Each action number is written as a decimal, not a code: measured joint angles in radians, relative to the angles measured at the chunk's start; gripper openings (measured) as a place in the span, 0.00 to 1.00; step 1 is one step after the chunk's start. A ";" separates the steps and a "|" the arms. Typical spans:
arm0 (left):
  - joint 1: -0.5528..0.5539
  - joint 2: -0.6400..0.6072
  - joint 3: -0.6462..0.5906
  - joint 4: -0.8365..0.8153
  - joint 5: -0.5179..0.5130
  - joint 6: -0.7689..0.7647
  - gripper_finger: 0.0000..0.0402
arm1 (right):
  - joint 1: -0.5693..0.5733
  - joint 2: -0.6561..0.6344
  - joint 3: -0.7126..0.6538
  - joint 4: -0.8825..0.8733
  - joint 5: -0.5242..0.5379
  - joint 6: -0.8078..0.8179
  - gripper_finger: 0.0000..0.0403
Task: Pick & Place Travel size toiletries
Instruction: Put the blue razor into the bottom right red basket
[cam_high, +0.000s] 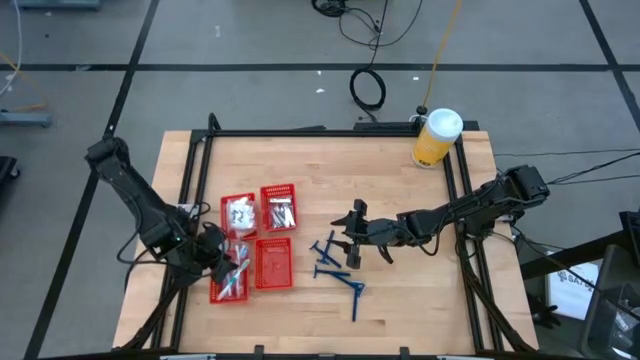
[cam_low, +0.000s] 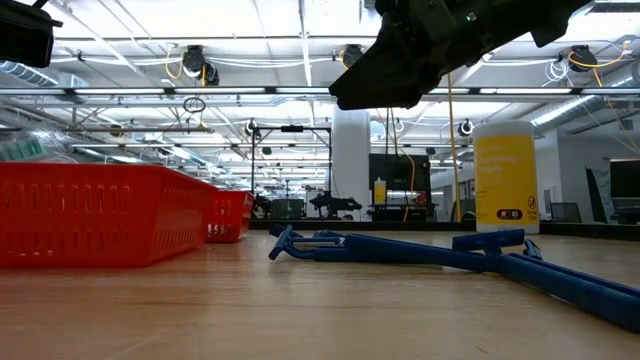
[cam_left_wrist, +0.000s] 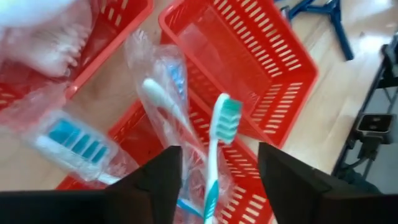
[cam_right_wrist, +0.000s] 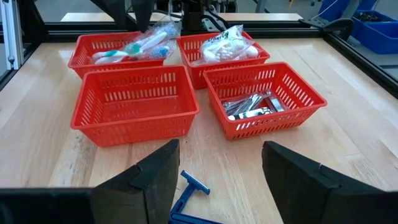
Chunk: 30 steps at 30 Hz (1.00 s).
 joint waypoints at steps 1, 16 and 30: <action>0.000 -0.010 0.000 0.000 -0.012 0.002 0.54 | 0.000 0.000 0.000 0.000 0.000 0.000 0.53; 0.016 -0.264 0.000 0.539 -0.194 1.095 0.65 | 0.080 0.000 0.000 -0.018 -0.155 0.026 0.53; 0.401 -0.270 -0.092 0.781 0.416 1.590 0.65 | 0.254 0.113 0.001 -0.030 -0.072 0.233 0.53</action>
